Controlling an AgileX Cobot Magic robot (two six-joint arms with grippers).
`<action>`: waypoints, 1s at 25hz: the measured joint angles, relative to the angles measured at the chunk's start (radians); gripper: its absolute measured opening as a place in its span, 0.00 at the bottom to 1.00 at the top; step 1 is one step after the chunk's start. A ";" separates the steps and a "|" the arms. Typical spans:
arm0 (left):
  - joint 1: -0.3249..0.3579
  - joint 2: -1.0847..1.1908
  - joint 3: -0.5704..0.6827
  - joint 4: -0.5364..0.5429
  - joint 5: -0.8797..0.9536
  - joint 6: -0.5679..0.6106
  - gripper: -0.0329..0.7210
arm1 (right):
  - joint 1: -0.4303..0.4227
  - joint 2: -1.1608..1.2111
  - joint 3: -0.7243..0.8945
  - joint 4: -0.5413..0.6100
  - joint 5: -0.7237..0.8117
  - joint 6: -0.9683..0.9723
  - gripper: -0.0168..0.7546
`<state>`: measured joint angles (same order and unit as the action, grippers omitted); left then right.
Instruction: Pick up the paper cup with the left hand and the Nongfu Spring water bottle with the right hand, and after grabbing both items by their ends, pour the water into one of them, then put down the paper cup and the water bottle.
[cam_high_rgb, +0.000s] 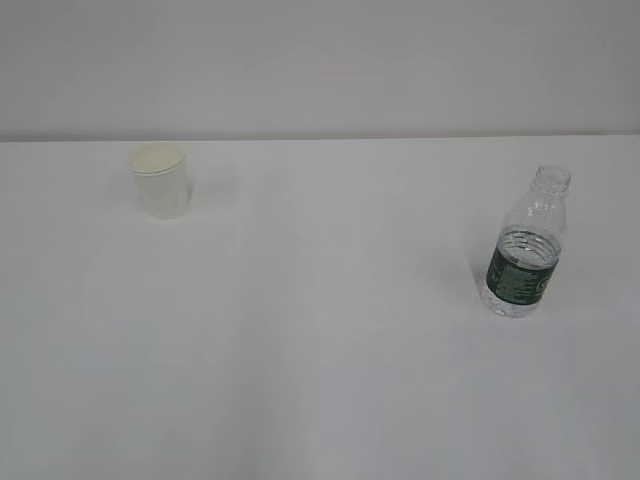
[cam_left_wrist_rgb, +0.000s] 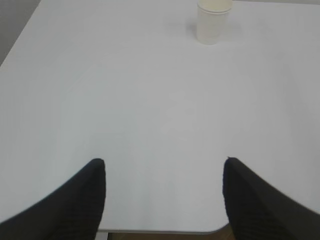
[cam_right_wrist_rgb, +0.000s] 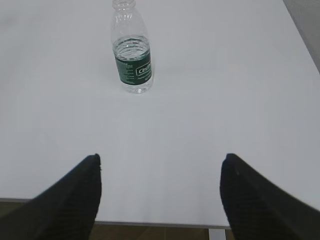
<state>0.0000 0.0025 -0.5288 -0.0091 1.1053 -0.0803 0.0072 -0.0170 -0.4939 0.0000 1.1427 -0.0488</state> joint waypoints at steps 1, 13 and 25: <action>0.000 0.000 0.000 0.000 0.000 0.000 0.74 | 0.000 0.000 0.000 0.000 0.000 0.000 0.74; 0.000 0.000 0.000 0.000 0.000 0.000 0.73 | 0.000 0.000 0.000 0.000 0.000 0.000 0.74; 0.000 0.000 0.000 0.000 0.000 0.000 0.71 | 0.000 0.000 0.000 0.000 0.000 0.002 0.74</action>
<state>0.0000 0.0025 -0.5288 -0.0091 1.1053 -0.0803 0.0072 -0.0170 -0.4939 0.0000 1.1427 -0.0469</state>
